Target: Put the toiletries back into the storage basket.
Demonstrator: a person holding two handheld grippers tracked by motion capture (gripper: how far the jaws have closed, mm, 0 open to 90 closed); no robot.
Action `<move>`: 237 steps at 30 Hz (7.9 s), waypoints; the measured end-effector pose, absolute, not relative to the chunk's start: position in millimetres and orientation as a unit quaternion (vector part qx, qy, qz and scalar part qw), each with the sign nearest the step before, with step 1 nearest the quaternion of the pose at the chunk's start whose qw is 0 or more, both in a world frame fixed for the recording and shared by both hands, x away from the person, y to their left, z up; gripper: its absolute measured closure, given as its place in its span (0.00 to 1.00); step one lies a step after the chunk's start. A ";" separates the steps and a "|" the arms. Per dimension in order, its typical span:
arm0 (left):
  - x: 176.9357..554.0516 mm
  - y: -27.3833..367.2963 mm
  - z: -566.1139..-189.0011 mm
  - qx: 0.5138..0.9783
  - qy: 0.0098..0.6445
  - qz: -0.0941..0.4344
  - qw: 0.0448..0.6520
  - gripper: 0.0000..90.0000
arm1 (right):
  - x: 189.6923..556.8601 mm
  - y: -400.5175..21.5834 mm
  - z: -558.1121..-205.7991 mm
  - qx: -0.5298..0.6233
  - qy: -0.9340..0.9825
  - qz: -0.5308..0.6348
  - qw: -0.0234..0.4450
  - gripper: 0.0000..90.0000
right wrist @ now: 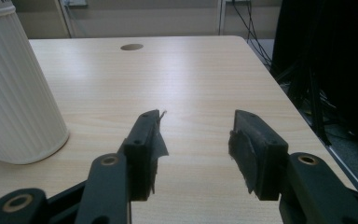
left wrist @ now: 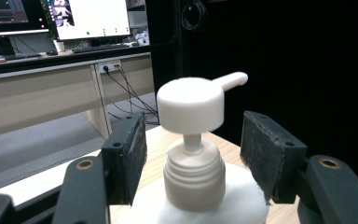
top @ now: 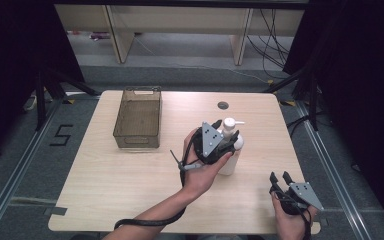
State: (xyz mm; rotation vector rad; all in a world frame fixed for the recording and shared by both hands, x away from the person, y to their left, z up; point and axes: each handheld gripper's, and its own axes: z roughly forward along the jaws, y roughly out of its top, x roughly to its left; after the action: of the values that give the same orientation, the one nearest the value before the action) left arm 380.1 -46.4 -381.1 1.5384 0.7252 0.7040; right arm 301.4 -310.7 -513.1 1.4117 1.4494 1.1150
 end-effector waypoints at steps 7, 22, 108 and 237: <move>384.7 -47.9 -377.9 0.664 0.318 0.313 0.600 0.49 | 301.4 -309.1 -513.3 0.565 0.574 0.444 0.392 0.58; 390.2 -55.4 -377.1 0.662 0.330 0.309 0.597 0.59 | 302.2 -308.2 -512.8 0.575 0.574 0.440 0.381 0.57; 381.8 128.0 -328.7 0.583 0.388 0.415 0.580 0.66 | 302.7 -306.5 -512.9 0.575 0.576 0.437 0.382 0.56; 437.9 206.5 -296.7 0.544 0.440 0.464 0.544 0.66 | 306.7 -306.9 -512.8 0.564 0.593 0.426 0.386 0.55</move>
State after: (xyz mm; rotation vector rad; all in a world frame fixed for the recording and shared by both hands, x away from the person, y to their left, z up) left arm 437.9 206.5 -296.7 1.2902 1.0452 1.1000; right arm 306.7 -306.9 -512.8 1.4358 1.5111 1.0845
